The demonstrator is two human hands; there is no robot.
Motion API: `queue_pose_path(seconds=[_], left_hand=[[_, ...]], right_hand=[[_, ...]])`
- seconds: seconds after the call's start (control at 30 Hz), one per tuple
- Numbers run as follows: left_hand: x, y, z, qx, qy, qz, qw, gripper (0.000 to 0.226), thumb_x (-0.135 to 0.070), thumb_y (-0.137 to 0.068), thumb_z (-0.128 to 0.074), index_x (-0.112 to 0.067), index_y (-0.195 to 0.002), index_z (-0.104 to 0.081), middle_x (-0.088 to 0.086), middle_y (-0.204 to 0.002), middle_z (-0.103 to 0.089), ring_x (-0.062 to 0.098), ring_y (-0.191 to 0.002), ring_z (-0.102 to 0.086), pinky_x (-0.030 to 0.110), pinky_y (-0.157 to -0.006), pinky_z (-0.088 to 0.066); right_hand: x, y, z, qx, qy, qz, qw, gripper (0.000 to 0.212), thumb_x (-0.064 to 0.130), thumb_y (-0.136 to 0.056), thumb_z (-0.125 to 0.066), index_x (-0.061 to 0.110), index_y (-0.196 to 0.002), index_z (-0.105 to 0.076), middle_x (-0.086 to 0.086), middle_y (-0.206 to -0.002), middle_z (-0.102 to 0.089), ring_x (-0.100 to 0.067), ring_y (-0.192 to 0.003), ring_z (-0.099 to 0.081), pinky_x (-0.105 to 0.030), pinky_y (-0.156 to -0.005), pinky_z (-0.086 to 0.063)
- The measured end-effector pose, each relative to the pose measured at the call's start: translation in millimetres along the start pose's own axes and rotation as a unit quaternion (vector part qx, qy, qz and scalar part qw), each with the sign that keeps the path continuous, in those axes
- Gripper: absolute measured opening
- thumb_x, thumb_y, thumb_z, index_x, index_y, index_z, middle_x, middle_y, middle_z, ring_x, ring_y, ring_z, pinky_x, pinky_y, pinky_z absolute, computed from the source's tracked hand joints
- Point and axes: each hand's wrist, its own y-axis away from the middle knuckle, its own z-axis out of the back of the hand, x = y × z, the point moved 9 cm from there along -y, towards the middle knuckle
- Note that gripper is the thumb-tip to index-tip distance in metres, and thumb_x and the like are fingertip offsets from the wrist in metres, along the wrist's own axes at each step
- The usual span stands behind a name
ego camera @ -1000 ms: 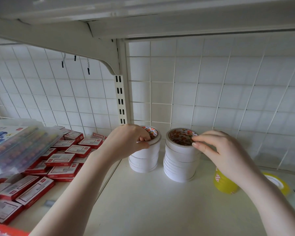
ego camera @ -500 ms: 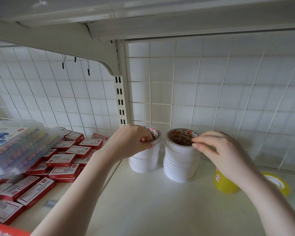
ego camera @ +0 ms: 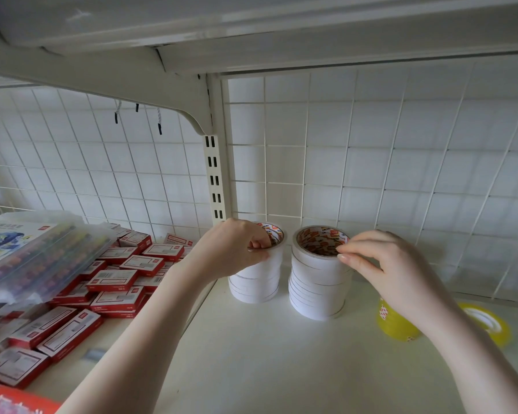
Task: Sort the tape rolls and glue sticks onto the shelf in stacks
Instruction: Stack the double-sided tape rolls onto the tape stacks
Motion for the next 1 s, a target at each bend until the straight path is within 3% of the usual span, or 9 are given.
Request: queue_pose_path(seconds=[1.0], left_hand=[[2.1,3.3,-1.2,0.014,0.014,0.015,1.0,0.008,-0.022,-0.084,-0.063,-0.023,-0.09,-0.069,-0.01,-0.082,-0.061,0.013,-0.083,-0.057,0.033,-0.082,-0.049]], right_hand=[[-0.4,-1.0,-0.7,-0.001,0.007,0.002,1.0,0.011,0.019,-0.082,-0.07,0.018,-0.091,-0.076,0.007,-0.091,-0.066,-0.017,-0.09,-0.061,-0.033,-0.079,-0.047]])
